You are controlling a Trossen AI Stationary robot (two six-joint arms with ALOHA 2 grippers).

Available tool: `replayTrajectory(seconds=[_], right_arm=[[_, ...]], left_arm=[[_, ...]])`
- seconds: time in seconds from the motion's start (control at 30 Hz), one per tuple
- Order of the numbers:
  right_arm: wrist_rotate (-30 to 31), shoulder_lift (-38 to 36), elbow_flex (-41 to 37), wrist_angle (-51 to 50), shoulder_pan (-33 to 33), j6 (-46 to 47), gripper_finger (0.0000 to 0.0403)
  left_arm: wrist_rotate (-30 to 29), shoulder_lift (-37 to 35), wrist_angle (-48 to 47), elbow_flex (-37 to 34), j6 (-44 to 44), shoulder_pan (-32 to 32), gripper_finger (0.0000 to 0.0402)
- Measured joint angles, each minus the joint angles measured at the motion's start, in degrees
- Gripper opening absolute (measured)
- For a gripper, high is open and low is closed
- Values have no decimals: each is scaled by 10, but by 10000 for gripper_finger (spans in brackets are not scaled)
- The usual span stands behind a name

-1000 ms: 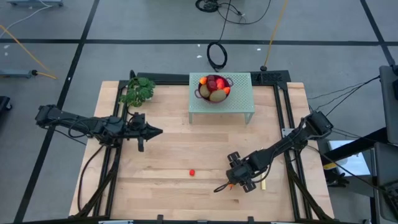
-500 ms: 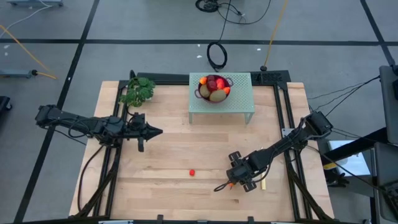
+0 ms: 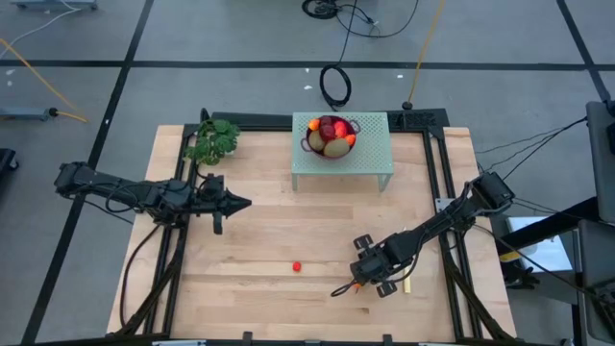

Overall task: Pick & Place Fruit
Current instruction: Put the pear into the strainer bowl

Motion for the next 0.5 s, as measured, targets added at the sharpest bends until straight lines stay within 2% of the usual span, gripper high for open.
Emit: replayTrajectory(seconds=[0.27,0.5], right_arm=[[3,-14,0,-37,-3,7,120],[4,-89,-1,-87,-26,61,115]], left_arm=[[0,0,0,0,1,0,10],[0,0,0,0,13,0,10]])
